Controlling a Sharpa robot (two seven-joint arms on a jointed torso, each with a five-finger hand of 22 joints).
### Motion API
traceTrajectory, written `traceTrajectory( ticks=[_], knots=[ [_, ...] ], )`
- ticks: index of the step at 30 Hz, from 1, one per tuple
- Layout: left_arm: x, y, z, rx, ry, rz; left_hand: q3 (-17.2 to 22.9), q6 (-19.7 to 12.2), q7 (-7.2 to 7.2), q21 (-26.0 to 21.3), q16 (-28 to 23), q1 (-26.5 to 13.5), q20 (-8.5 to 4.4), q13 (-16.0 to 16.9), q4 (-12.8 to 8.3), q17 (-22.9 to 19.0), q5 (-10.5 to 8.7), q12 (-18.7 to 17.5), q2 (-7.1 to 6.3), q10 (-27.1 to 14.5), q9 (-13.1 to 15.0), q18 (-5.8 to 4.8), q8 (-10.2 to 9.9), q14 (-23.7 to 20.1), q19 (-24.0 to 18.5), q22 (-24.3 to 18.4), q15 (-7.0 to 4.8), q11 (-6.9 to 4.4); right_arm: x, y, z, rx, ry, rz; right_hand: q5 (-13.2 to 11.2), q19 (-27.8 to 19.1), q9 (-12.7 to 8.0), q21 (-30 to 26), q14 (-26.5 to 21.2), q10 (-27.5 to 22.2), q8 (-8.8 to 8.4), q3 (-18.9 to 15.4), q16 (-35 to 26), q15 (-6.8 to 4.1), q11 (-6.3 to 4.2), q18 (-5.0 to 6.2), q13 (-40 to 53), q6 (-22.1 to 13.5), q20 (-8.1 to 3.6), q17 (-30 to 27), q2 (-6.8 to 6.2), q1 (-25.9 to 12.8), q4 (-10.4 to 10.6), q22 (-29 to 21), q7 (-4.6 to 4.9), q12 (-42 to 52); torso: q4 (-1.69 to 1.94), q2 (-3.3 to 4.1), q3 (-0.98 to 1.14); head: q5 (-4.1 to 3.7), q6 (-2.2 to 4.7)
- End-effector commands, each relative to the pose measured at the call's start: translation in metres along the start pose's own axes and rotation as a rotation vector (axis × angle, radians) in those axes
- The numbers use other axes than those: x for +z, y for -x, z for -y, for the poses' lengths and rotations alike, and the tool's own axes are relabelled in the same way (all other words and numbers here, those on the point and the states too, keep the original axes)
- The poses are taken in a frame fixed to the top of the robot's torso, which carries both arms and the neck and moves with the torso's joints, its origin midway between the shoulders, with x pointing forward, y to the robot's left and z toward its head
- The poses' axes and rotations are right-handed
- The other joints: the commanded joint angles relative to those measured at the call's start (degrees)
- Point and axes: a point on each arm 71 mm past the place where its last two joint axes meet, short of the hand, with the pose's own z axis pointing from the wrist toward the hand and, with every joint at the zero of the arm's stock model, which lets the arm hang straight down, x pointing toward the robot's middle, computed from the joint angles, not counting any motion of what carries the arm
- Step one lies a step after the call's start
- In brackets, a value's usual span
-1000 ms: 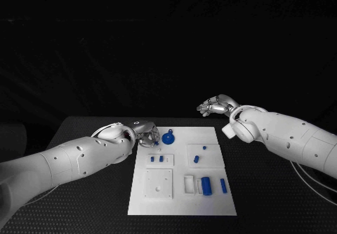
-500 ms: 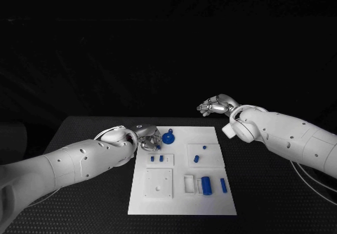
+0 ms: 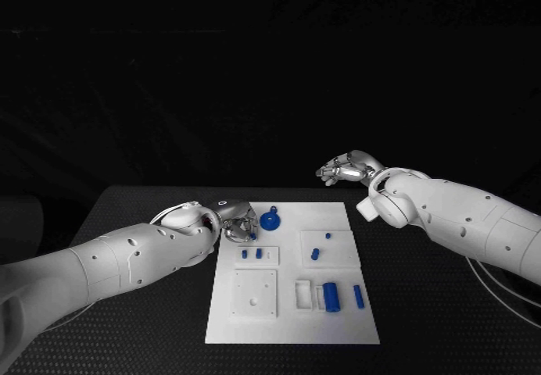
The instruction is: Assemble the parts on the task board
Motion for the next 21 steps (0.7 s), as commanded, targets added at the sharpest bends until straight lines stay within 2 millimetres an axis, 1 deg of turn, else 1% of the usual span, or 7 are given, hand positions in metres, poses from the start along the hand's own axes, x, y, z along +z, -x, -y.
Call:
traceTrajectory(
  ticks=[1,10,21],
  knots=[
    [0.001,-0.001,0.001,0.007,-0.005,-0.013,0.3,0.4,0.02,-0.2,0.2,0.3,-0.51,0.1,0.0,-0.1,0.32,-0.3,0.51,0.4,0.0,3.4,0.2,0.3,0.0,0.7,-0.15,-0.16,0.0,-0.001,-0.001,0.0,0.01,-0.011,0.1,0.3,-0.1,-0.2,0.2,0.2,0.38,0.1,-0.2,0.04,0.15,1.08,-0.1,-0.4,0.25,0.1,0.45,-0.1,-0.2,0.5,1.25,-0.1,0.01,0.0,-0.01,-0.02,-0.01],
    [0.002,-0.002,0.004,0.007,-0.011,-0.016,0.4,0.4,0.02,-0.2,0.2,0.3,-0.53,0.1,0.0,-0.1,0.34,-0.3,0.49,0.5,0.0,3.37,0.2,0.3,0.0,0.7,-0.15,-0.15,0.0,-0.002,-0.001,0.0,0.01,-0.011,0.1,0.3,-0.1,-0.3,0.2,0.2,0.39,0.0,-0.2,0.04,0.15,1.09,-0.1,-0.4,0.25,0.1,0.45,-0.1,-0.2,0.5,1.25,-0.1,0.01,0.0,-0.01,-0.06,-0.03],
    [0.006,-0.013,0.006,0.008,-0.006,-0.032,0.4,0.4,0.04,-0.2,0.3,0.3,-0.55,0.1,0.0,-0.1,0.35,-0.4,0.51,0.4,0.0,3.34,0.2,0.3,0.0,0.7,-0.14,-0.14,0.0,-0.002,-0.002,0.0,0.011,-0.012,0.1,0.3,-0.1,-0.3,0.2,0.2,0.39,0.0,-0.3,0.04,0.15,1.1,-0.1,-0.4,0.26,0.1,0.46,-0.1,-0.2,0.5,1.26,-0.1,-0.06,0.01,0.0,-0.16,-0.08]
  ],
)
